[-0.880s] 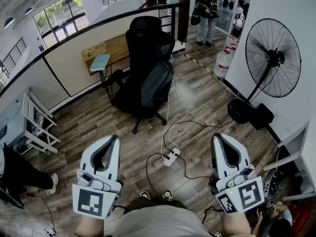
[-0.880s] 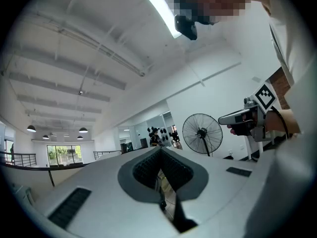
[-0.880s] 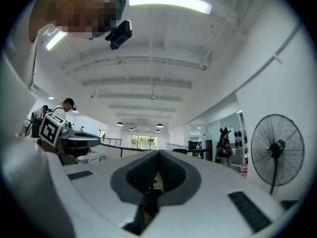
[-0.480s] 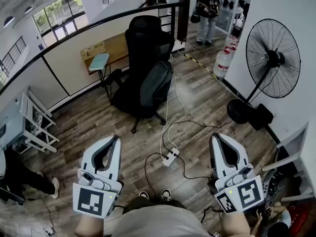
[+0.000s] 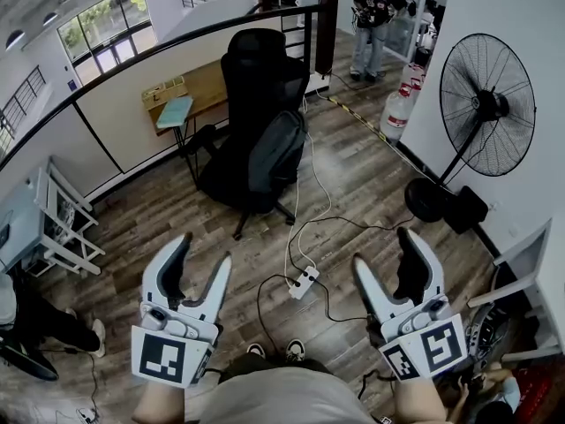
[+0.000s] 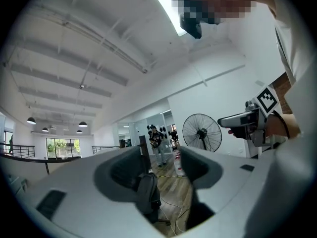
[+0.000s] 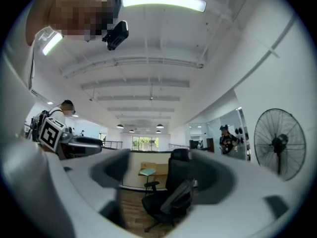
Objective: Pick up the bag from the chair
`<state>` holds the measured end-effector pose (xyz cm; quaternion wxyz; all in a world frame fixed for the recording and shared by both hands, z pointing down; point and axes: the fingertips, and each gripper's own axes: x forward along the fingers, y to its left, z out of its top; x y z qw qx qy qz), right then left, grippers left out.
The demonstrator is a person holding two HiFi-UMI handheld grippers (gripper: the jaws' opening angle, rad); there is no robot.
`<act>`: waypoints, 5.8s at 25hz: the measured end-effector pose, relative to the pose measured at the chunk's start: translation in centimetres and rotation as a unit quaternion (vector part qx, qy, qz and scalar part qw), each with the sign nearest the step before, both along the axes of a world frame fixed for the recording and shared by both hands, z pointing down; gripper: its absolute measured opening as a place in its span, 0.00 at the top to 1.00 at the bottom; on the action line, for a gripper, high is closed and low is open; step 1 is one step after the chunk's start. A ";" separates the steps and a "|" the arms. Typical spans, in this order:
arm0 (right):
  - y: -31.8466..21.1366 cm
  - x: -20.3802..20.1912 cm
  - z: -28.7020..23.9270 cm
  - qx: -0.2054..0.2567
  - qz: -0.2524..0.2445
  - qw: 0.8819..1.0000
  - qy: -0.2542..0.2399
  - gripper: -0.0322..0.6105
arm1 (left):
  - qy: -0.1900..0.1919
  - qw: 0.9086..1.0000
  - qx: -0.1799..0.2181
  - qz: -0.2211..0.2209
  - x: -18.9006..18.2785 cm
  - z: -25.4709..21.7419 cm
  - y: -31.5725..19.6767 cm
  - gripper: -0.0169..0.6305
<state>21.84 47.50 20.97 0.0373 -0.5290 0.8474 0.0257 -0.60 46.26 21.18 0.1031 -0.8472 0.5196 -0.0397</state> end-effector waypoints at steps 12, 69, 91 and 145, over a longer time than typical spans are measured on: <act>-1.4 1.6 0.1 0.002 0.001 1.000 -0.004 0.02 | -0.006 0.999 0.026 -0.025 1.9 -0.3 -1.5 0.28; -44.0 -18.7 3.1 -0.053 0.082 0.994 0.048 0.03 | 0.021 1.000 0.005 -0.007 -23.1 1.7 -44.9 0.28; -62.1 -12.4 8.8 -0.092 0.128 0.987 0.030 0.03 | -0.006 0.998 -0.030 0.050 -16.3 6.1 -65.1 0.28; -68.6 -8.2 8.1 -0.094 0.345 0.934 0.020 0.03 | -0.009 0.942 -0.033 0.333 -4.2 5.9 -82.9 0.28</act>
